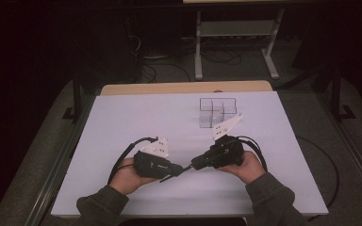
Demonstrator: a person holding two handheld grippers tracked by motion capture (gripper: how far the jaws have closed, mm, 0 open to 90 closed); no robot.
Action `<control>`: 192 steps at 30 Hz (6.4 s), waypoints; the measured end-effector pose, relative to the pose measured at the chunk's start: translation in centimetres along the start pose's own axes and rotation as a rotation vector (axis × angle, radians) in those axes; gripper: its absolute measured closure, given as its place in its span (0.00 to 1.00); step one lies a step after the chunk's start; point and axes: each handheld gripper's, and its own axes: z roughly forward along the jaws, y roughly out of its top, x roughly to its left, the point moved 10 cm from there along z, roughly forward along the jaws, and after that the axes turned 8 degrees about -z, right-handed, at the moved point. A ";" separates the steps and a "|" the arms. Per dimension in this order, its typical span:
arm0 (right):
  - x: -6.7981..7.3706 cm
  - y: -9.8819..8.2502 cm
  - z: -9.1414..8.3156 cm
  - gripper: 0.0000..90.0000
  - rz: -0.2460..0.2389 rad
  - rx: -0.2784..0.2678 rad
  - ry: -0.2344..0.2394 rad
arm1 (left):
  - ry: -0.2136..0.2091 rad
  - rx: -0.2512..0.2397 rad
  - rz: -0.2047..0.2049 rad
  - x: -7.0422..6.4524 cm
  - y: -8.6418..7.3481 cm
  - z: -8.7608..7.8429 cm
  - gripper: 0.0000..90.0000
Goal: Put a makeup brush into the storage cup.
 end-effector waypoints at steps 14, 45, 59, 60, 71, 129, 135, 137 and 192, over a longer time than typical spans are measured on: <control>1.2 0.3 -0.6 0.92 -0.083 0.069 -0.030 | -0.021 0.089 0.004 -0.5 -0.9 1.5 0.78; 1.4 1.4 -1.2 0.73 -0.079 -0.006 -0.086 | -0.036 -0.007 -0.035 -0.7 0.2 1.2 0.94; 1.4 1.5 -0.9 0.92 -0.103 0.018 -0.064 | -0.029 0.017 -0.039 -0.6 0.2 1.8 0.87; 1.4 1.5 -0.9 0.92 -0.101 0.031 -0.066 | -0.025 0.020 -0.039 -0.6 0.1 1.9 0.85; 1.7 2.1 -0.6 0.92 -0.160 0.123 -0.079 | -0.024 0.021 -0.013 -1.1 0.7 2.1 0.92; -2.4 2.0 -2.7 0.92 -0.036 0.037 -0.176 | 0.123 -0.105 -0.193 2.6 -2.1 -0.6 0.71; -3.1 2.0 -3.3 0.92 -0.024 0.040 -0.185 | 0.154 -0.106 -0.202 3.0 -2.9 -1.3 0.67; -3.3 2.1 -3.4 0.92 -0.010 0.042 -0.182 | 0.156 -0.112 -0.212 3.2 -3.1 -1.5 0.66; -9.5 6.1 -8.4 0.92 0.031 0.091 -0.313 | 0.231 -0.131 -0.295 5.0 -6.7 -4.9 0.49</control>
